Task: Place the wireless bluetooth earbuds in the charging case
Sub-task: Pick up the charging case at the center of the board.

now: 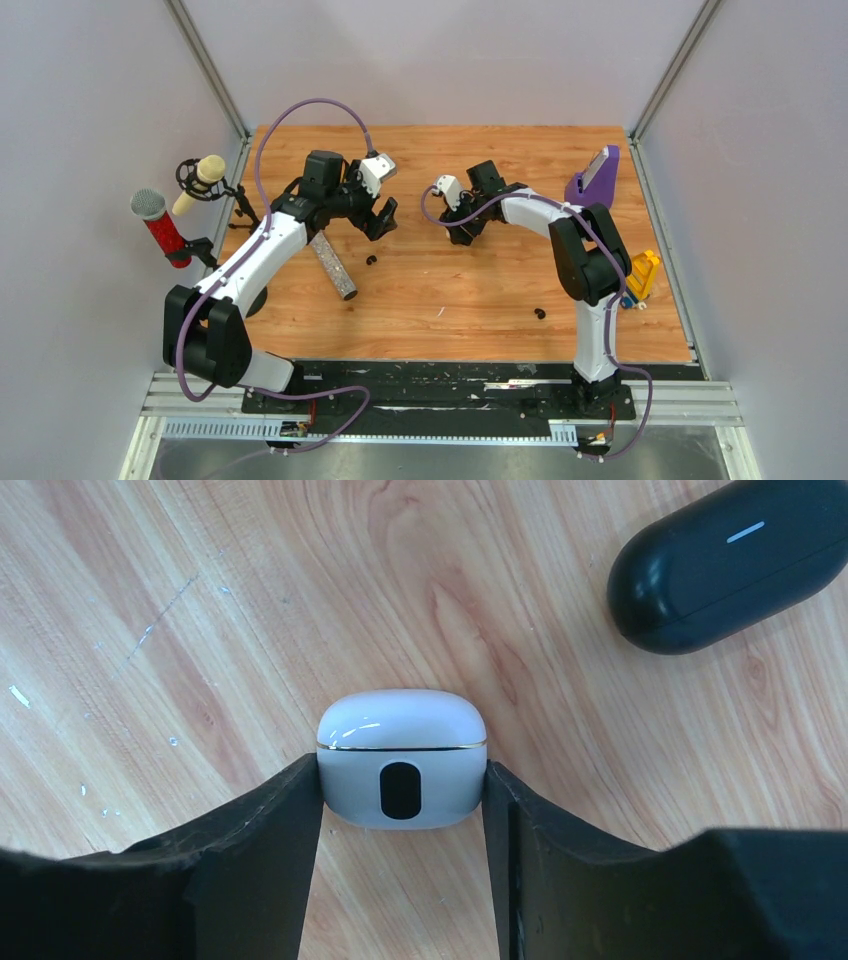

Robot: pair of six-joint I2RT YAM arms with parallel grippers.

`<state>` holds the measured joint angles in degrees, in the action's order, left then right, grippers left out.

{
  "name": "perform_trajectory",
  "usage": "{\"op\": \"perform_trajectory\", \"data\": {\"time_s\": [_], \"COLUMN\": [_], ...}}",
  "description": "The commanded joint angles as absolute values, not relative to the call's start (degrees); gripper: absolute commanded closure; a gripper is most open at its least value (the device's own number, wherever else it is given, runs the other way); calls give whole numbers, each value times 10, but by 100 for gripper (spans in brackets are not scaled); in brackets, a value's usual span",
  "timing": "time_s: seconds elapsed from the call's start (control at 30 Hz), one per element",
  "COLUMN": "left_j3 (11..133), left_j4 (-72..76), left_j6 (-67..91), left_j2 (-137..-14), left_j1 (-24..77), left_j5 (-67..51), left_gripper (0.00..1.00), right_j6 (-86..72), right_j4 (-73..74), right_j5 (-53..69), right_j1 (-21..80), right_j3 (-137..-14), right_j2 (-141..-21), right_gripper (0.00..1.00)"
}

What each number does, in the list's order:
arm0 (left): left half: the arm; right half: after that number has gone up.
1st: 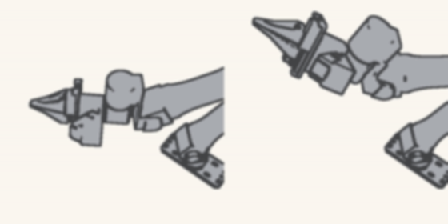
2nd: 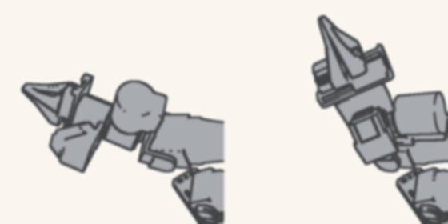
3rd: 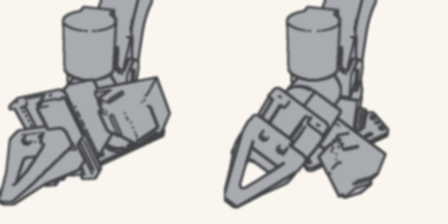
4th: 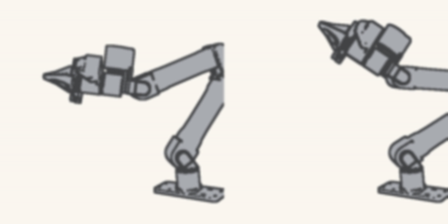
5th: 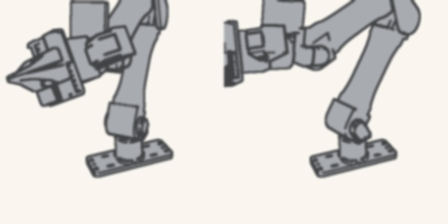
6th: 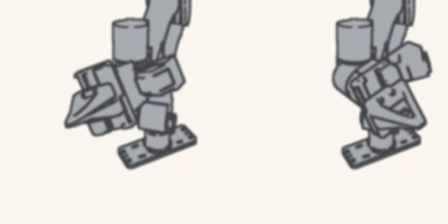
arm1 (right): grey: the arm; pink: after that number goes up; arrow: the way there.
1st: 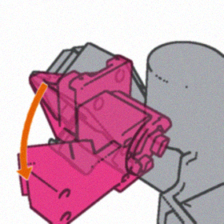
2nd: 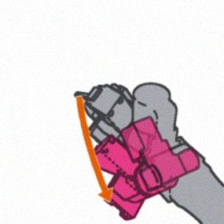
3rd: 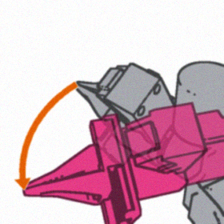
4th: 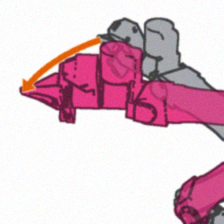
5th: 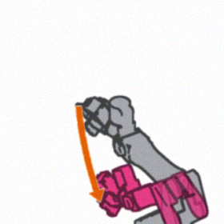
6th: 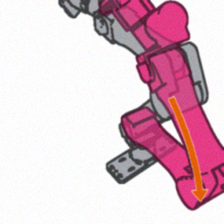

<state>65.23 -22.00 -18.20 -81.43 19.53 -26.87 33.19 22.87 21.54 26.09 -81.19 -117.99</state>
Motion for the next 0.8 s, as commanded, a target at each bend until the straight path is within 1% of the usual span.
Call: {"op": "perform_trajectory", "data": {"time_s": [0.0,0.13,0.27,0.57,0.7,0.77], "left_j3": [662,662,663,698,736,759], "left_j4": [-213,-212,-199,-175,-188,-198], "left_j6": [-181,-177,-158,-93,-69,-63], "left_j2": [-812,-813,-818,-848,-867,-878], "left_j1": [199,199,199,199,199,198], "left_j5": [-272,-272,-266,-216,-243,-285], "left_gripper": [0,0,0,0,0,0], "right_j6": [342,344,345,363,370,370], "right_j4": [231,231,229,204,194,187], "right_j5": [216,214,212,202,198,198], "right_j1": [262,262,259,254,255,256], "right_j3": [-822,-820,-816,-755,-724,-703], "right_j2": [-1187,-1175,-1148,-996,-925,-887], "right_gripper": [48,49,52,56,56,56]}}
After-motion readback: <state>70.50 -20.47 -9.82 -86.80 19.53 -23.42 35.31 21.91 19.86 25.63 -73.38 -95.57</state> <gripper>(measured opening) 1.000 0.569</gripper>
